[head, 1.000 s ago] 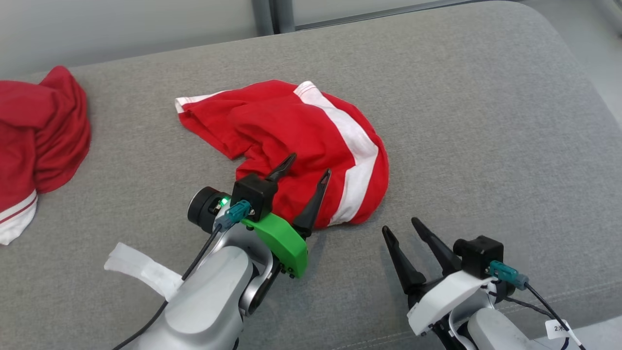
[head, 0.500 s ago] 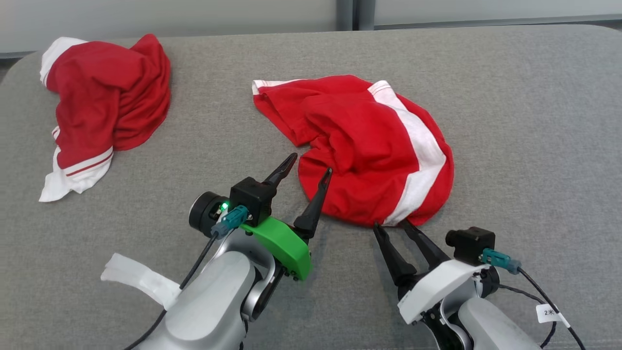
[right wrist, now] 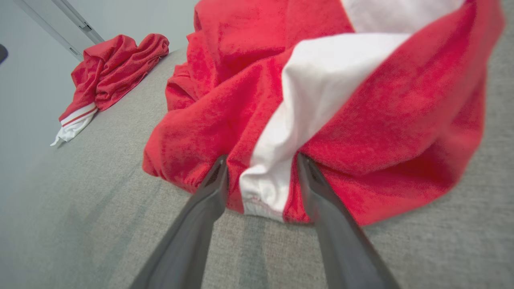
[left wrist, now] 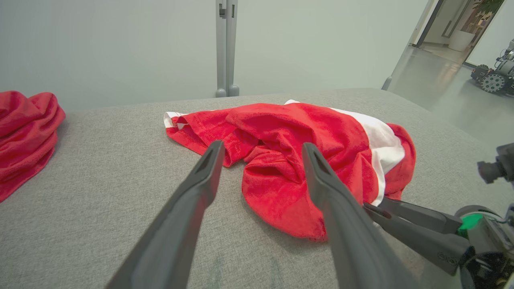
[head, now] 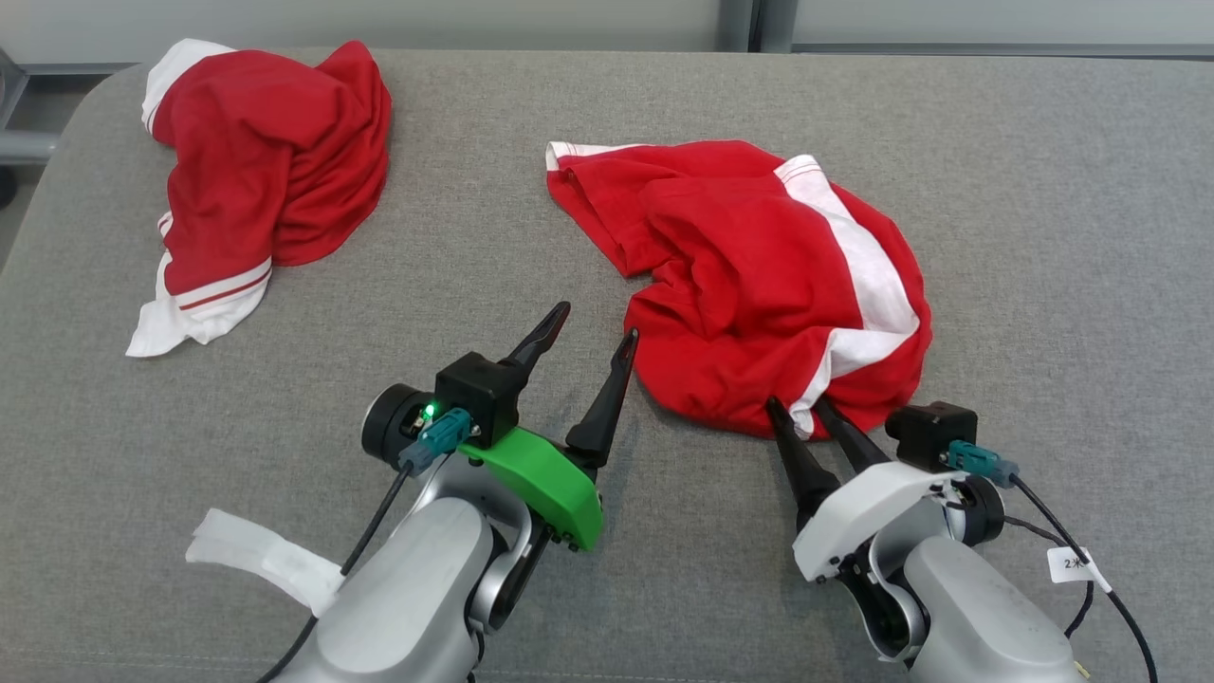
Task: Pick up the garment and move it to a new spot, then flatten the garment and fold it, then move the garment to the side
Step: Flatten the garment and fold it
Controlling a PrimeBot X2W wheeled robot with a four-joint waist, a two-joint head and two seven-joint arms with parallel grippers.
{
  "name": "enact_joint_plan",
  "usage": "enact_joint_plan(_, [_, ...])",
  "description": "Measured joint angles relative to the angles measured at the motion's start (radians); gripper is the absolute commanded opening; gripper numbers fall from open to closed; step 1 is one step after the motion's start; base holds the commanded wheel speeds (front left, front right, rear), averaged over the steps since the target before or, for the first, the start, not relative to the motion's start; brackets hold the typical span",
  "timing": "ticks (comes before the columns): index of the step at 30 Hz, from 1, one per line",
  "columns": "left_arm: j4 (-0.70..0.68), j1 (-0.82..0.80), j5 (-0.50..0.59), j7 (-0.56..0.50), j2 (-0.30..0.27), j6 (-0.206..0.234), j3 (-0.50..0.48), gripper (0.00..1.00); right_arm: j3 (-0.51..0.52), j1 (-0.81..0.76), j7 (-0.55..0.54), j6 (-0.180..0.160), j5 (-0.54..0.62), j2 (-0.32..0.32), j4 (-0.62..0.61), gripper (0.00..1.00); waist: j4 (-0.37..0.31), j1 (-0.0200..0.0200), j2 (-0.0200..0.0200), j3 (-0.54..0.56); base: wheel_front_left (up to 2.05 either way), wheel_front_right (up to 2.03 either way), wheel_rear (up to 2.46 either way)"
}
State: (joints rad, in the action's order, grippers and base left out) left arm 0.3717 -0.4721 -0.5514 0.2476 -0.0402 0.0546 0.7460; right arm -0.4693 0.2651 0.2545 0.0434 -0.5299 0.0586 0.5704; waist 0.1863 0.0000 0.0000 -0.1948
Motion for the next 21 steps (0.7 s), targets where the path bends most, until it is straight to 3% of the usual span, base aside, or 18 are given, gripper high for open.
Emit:
enact_joint_plan(1, [0.0, 0.002, 0.0, 0.0, 0.0, 0.0, 0.0, 1.0, -0.004, 0.006, 0.0, -0.003, 0.013, 0.0, 0.008, 0.33, 0.001, 0.0, 0.0, 0.001, 0.0, 0.0, 0.0])
enact_joint_plan(2, [0.0, 0.002, 0.0, 0.0, 0.0, 0.0, -0.001, 1.0, -0.008, 0.012, 0.0, -0.003, 0.028, 0.001, 0.017, 0.05, 0.001, 0.0, 0.0, 0.001, 0.0, 0.0, 0.0])
enact_joint_plan(3, [0.0, 0.002, 0.0, 0.0, 0.0, 0.0, -0.003, 1.0, -0.011, 0.018, 0.0, -0.003, 0.04, 0.001, 0.024, 0.0, 0.001, 0.0, 0.0, 0.002, 0.0, 0.0, 0.0])
enact_joint_plan(12, [-0.001, 0.037, -0.005, 0.001, -0.001, 0.009, -0.036, 1.0, -0.01, 0.053, 0.0, -0.019, 0.114, 0.01, 0.025, 0.0, -0.022, 0.0, 0.0, 0.026, 0.0, 0.0, 0.0])
enact_joint_plan(21, [-0.025, 0.069, -0.045, 0.001, -0.001, 0.012, -0.08, 1.0, -0.111, 0.195, 0.0, 0.008, 0.39, 0.163, -0.193, 0.0, -0.079, 0.0, 0.0, 0.058, 0.0, 0.0, 0.0])
